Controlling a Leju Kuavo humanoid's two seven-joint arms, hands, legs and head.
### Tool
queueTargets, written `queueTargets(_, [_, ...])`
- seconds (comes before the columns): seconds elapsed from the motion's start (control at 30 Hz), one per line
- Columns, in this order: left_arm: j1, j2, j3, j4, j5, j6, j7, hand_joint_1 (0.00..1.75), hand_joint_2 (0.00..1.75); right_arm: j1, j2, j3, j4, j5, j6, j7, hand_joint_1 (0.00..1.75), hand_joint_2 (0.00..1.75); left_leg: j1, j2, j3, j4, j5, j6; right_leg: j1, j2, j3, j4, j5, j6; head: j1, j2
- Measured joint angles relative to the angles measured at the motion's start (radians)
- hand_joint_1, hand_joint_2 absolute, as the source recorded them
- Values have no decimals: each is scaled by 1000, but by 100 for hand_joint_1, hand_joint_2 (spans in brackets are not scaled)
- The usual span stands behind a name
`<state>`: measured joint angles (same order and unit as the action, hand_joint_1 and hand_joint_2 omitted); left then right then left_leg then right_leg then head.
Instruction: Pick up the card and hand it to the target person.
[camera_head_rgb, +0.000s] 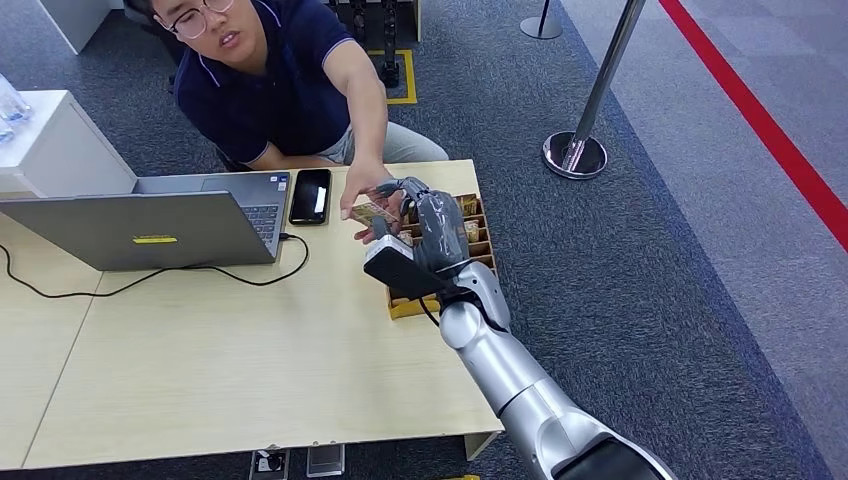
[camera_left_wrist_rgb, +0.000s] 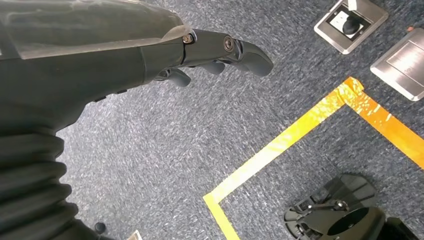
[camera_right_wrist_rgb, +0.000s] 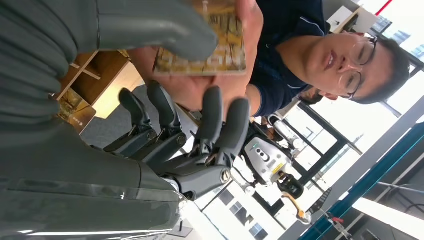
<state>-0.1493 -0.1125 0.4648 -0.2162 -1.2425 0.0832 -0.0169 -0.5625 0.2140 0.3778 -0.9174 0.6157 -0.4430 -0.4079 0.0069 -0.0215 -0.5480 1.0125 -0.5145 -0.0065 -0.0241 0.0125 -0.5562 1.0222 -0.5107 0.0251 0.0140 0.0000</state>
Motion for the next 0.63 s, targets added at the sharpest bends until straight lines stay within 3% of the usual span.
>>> queueTargets(0.63, [10, 0, 11, 4, 5, -50, 10, 0, 0, 2, -19, -31, 12, -2, -62, 44, 0, 0, 0, 0, 0, 0, 0, 0, 0, 0, -1, 0, 0, 0, 0, 0])
